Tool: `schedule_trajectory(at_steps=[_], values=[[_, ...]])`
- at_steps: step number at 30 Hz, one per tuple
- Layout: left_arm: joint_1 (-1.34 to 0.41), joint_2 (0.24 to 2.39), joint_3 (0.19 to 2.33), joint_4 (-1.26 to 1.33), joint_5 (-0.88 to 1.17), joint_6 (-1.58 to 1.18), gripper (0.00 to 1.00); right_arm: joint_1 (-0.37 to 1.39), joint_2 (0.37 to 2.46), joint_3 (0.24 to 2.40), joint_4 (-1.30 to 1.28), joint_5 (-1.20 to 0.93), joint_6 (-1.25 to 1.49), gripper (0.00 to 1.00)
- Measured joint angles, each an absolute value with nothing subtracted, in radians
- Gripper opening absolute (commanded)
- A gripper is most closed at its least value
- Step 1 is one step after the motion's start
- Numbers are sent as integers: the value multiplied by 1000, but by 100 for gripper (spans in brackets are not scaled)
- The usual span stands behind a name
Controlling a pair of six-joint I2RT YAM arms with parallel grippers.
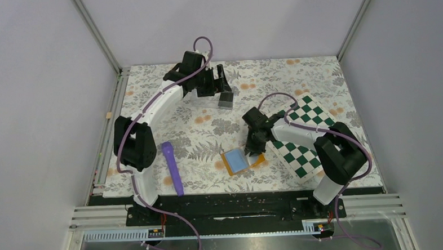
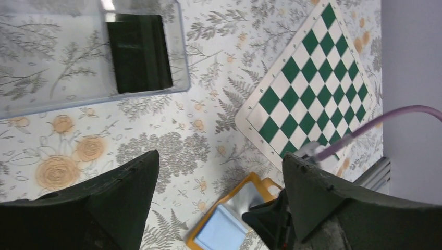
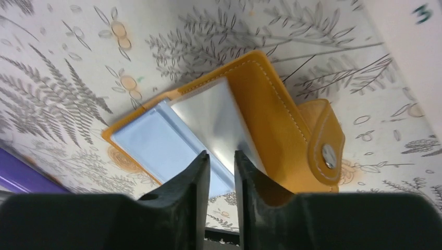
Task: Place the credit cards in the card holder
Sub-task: Pick up the credit card from the storage box.
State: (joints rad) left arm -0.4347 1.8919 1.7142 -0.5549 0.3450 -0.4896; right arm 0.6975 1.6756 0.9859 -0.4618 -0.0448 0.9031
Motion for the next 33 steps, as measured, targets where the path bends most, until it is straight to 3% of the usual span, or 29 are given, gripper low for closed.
schedule_trajectory(at_steps=[6, 14, 21, 25, 33], values=[[-364, 1906, 1725, -567, 345, -469, 87, 606, 1645, 1050, -490, -65, 824, 61], [-319, 1790, 1582, -580, 366, -438, 87, 521, 1801, 1570, -566, -97, 710, 76], [-328, 1613, 1420, -581, 389, -422, 87, 469, 2204, 2114, -741, -102, 669, 75], [-328, 1536, 1341, -582, 390, -418, 87, 456, 2464, 2447, -894, -82, 640, 67], [-328, 1477, 1236, -587, 400, -418, 87, 437, 2555, 2471, -1009, -78, 633, 46]])
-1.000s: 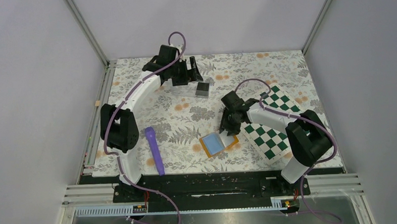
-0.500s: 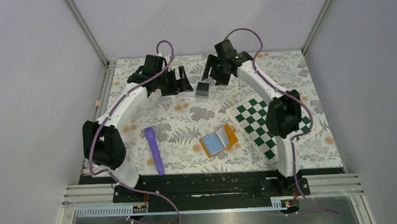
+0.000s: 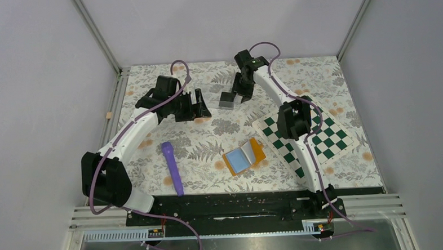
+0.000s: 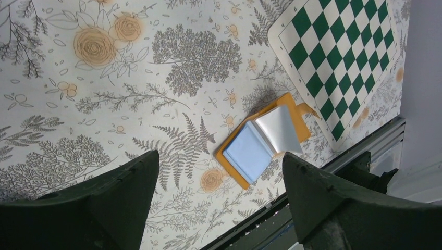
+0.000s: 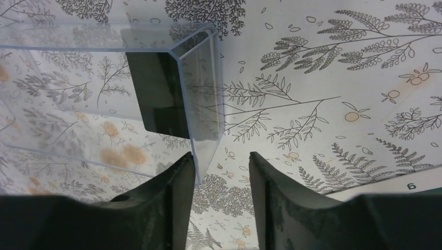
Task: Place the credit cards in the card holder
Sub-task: Pick up the credit card from the storage box.
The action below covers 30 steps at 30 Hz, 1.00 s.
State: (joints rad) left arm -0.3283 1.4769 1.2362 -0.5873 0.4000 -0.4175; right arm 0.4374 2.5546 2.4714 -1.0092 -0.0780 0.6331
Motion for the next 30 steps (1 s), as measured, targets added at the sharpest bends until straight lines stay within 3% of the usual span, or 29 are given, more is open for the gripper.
schedule_trajectory(at_steps=[5, 9, 17, 30], values=[[-328, 1446, 1200, -588, 411, -418, 87, 431, 2555, 2488, -1021, -114, 630, 30], [-328, 1426, 1181, -591, 416, -418, 87, 430, 2555, 2490, -1036, -152, 627, 23], [-328, 1374, 1163, -596, 419, -418, 87, 432, 2552, 2473, -1072, -232, 602, 1], [-328, 1238, 1017, -601, 418, -440, 87, 492, 2431, 2295, -1159, -219, 484, 0]])
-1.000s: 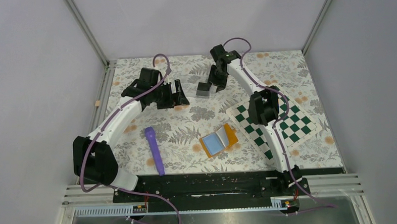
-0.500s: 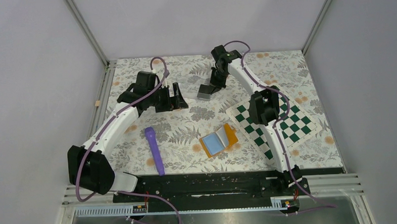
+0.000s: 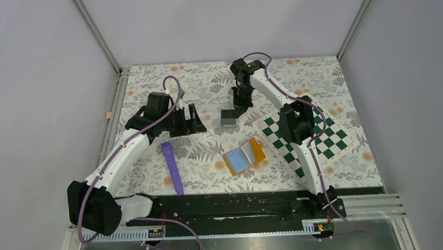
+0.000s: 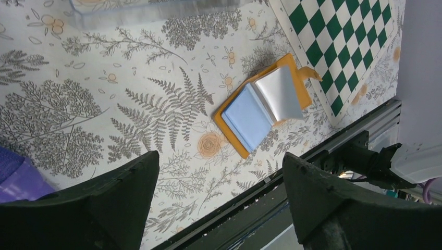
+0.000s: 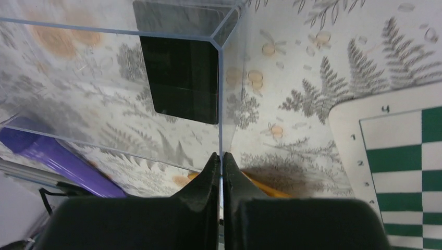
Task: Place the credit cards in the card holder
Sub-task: Pick up the credit card from the storage box.
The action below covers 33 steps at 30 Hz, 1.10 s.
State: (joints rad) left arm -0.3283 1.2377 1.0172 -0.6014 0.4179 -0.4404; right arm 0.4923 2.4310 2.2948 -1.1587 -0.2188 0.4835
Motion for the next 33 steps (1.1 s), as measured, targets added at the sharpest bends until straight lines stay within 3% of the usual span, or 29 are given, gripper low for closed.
schedule_trajectory(at_steps=[5, 8, 14, 19, 29, 33], values=[[-328, 1184, 966, -606, 417, -453, 87, 529, 2354, 2197, -1182, -218, 443, 0], [-328, 1153, 941, -607, 417, -461, 87, 540, 2300, 2123, -1176, -218, 432, 7], [-328, 1125, 917, -611, 417, -476, 87, 544, 2199, 2003, -1143, -222, 422, 44], [-328, 1106, 902, -611, 417, -488, 87, 547, 2087, 1864, -1093, -219, 415, 62], [-335, 1055, 867, -612, 417, -515, 87, 548, 1937, 1536, -1006, -167, 405, 63], [-342, 1037, 851, -611, 417, -524, 87, 548, 1911, 1430, -987, -158, 404, 54]])
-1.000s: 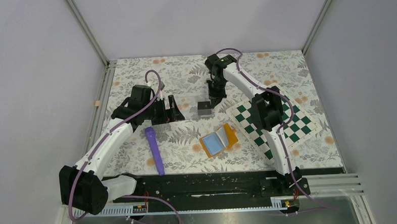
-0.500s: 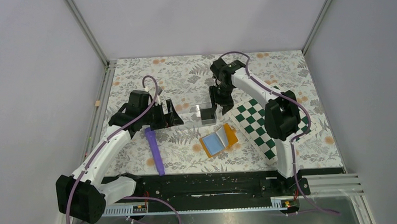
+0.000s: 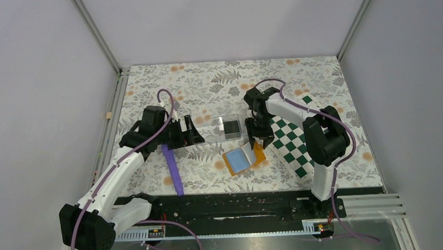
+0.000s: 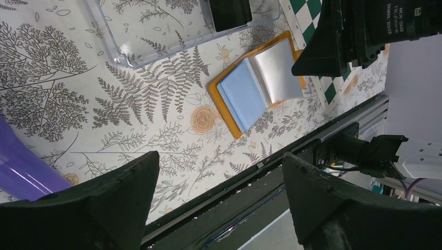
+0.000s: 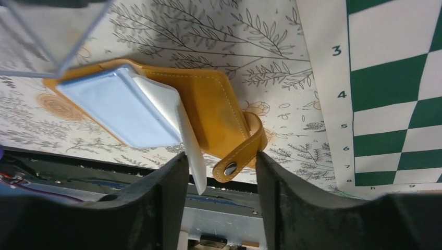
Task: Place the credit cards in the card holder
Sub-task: Pick up the credit card from the storage box.
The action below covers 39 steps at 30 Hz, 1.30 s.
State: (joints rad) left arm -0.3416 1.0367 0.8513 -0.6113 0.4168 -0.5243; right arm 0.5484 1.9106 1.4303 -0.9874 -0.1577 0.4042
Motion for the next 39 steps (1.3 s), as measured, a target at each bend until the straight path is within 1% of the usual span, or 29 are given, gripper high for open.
schedule_trajectory(at_steps=[5, 8, 13, 16, 19, 23, 26, 27, 33, 35, 37, 39], values=[[-350, 1028, 828, -609, 417, -533, 87, 549, 1880, 1352, -965, -159, 405, 38], [-355, 1028, 822, -611, 416, -536, 87, 549, 1847, 1310, -945, -167, 410, 35], [-361, 1027, 822, -609, 416, -537, 87, 549, 1795, 1237, -919, -183, 420, 35], [-363, 1028, 822, -606, 416, -543, 87, 550, 1765, 1186, -907, -186, 427, 37], [-367, 1028, 822, -599, 416, -549, 87, 550, 1749, 1158, -907, -187, 431, 40], [-373, 1046, 822, -580, 417, -551, 87, 550, 1729, 1168, -909, -187, 433, 52], [-379, 1092, 830, -570, 417, -552, 85, 550, 1723, 1234, -926, -189, 434, 57], [-379, 1113, 837, -567, 418, -553, 84, 550, 1723, 1268, -931, -189, 433, 59], [-386, 1290, 950, -518, 433, -574, 70, 540, 1748, 1513, -933, -209, 430, 60], [-388, 1367, 1005, -487, 442, -583, 62, 530, 1790, 1591, -938, -225, 431, 59], [-391, 1438, 1052, -456, 448, -598, 50, 519, 1851, 1667, -938, -234, 431, 59], [-395, 1522, 1107, -437, 453, -614, 47, 508, 1934, 1742, -942, -243, 431, 59]])
